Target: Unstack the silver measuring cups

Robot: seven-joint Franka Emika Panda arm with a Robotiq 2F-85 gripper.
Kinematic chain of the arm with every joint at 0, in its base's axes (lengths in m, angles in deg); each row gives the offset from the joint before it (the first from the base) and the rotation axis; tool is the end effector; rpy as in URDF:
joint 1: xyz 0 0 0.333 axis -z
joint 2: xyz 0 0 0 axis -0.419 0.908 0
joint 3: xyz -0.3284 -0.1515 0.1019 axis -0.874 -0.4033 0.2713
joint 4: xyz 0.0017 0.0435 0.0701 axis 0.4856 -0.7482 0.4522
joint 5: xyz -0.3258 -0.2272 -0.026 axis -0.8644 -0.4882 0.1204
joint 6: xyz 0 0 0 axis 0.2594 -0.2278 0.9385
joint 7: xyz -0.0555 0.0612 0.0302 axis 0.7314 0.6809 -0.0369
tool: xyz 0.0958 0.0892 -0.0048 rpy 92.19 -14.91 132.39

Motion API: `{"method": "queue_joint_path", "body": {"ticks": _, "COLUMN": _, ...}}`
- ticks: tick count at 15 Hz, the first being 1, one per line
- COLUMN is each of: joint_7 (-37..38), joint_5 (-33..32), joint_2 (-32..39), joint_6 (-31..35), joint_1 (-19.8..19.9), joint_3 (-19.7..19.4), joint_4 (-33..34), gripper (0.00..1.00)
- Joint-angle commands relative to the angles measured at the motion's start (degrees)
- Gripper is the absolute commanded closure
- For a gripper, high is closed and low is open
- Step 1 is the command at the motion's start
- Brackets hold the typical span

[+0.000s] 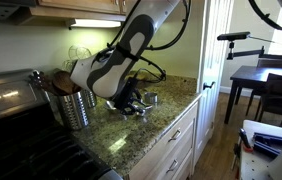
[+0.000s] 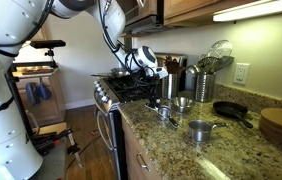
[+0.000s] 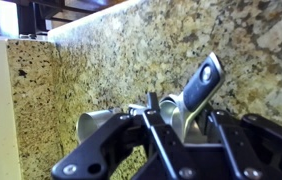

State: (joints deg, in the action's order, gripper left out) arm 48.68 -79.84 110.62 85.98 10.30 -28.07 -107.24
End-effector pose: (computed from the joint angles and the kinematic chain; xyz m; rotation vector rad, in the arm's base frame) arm 0.6404 0.0961 0.2355 2.3489 -0.2391 -0.2708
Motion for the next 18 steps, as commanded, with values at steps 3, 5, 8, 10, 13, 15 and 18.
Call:
{"method": "queue_joint_path", "body": {"ticks": 3, "joint_7": -1.9, "joint_5": 0.6, "joint_2": -0.6, "joint_6": -0.9, "joint_1": -0.3, "joint_3": -0.4, "joint_4": 0.1, "gripper": 0.15}}
{"method": "queue_joint_path", "body": {"ticks": 5, "joint_7": -2.3, "joint_5": 1.2, "joint_2": -1.1, "joint_6": -0.4, "joint_1": 0.1, "joint_3": -0.3, "joint_4": 0.0, "gripper": 0.03}}
{"method": "queue_joint_path", "body": {"ticks": 8, "joint_7": -2.3, "joint_5": 2.9, "joint_2": -2.1, "joint_6": 0.1, "joint_1": 1.0, "joint_3": -0.4, "joint_4": 0.1, "gripper": 0.0}}
{"method": "queue_joint_path", "body": {"ticks": 10, "joint_7": -1.8, "joint_5": 4.8, "joint_2": -2.8, "joint_6": 0.5, "joint_1": 1.7, "joint_3": -0.9, "joint_4": 0.5, "gripper": 0.0}}
{"method": "queue_joint_path", "body": {"ticks": 13, "joint_7": 0.2, "joint_5": 9.1, "joint_2": -4.4, "joint_6": 1.1, "joint_1": 3.5, "joint_3": -2.6, "joint_4": 0.9, "gripper": 0.0}}
{"method": "queue_joint_path", "body": {"ticks": 15, "joint_7": 1.6, "joint_5": 11.6, "joint_2": -5.8, "joint_6": 2.0, "joint_1": 4.8, "joint_3": -4.0, "joint_4": 0.5, "gripper": 0.0}}
{"method": "queue_joint_path", "body": {"ticks": 18, "joint_7": 3.3, "joint_5": 14.6, "joint_2": -7.4, "joint_6": 4.3, "joint_1": 7.2, "joint_3": -5.7, "joint_4": -0.1, "gripper": 0.0}}
